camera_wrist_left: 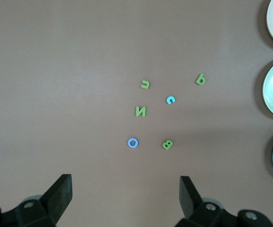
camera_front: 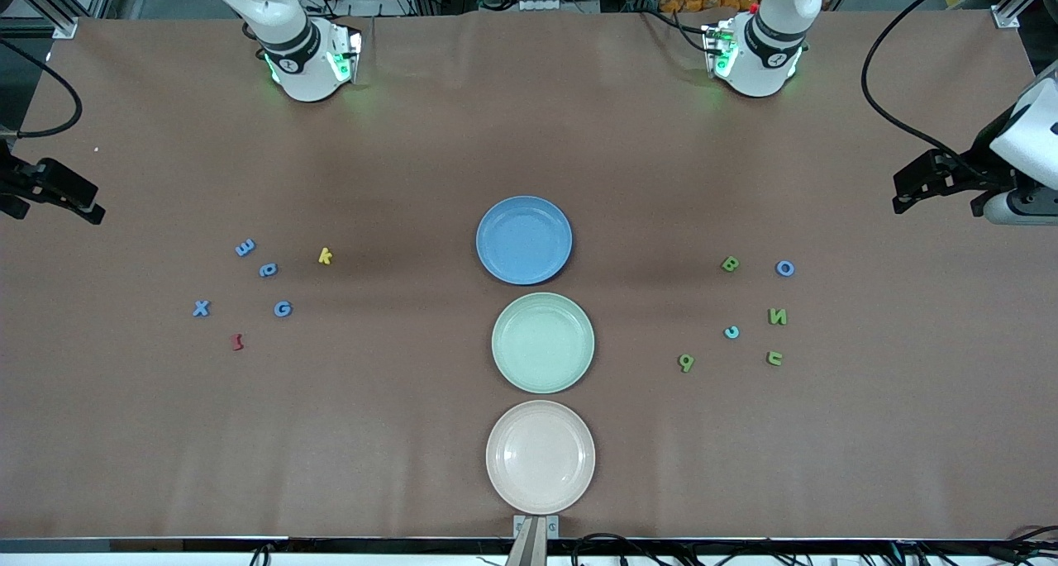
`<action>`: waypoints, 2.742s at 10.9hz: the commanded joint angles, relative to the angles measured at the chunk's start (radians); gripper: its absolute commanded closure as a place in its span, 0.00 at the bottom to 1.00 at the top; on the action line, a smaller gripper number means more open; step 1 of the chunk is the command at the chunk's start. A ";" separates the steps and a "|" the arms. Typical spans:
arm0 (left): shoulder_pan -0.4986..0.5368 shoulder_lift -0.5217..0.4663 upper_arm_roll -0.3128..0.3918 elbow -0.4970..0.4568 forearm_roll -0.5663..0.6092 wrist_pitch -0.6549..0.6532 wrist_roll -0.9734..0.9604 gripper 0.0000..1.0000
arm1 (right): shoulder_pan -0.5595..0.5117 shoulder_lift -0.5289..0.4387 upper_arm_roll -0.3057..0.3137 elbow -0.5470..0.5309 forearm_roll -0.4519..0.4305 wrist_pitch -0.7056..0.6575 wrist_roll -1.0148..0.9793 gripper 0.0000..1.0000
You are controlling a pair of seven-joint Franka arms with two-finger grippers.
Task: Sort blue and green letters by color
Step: 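Reach the right gripper and the left gripper toward the foam letters, then grasp the blue E with the right gripper while the left gripper grasps green N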
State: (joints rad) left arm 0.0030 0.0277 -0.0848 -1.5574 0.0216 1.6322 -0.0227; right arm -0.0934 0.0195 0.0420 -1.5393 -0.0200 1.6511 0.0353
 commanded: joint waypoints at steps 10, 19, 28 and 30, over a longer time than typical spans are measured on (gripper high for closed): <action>0.006 0.054 -0.009 -0.177 -0.006 0.185 0.007 0.00 | -0.026 0.002 -0.011 -0.158 0.003 0.108 0.216 0.00; 0.002 0.214 -0.012 -0.500 0.044 0.721 -0.009 0.00 | -0.100 0.026 -0.013 -0.707 0.000 0.671 0.811 0.00; 0.014 0.457 -0.010 -0.503 0.044 0.985 -0.011 0.06 | -0.147 0.195 -0.013 -0.890 0.000 1.007 0.805 0.00; 0.014 0.468 -0.010 -0.506 0.044 0.986 -0.011 0.10 | -0.147 0.220 -0.013 -0.921 0.000 1.053 0.804 0.00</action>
State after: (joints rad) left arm 0.0083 0.4808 -0.0887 -2.0633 0.0453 2.6022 -0.0201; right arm -0.2281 0.2173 0.0212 -2.4190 -0.0213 2.6468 0.8450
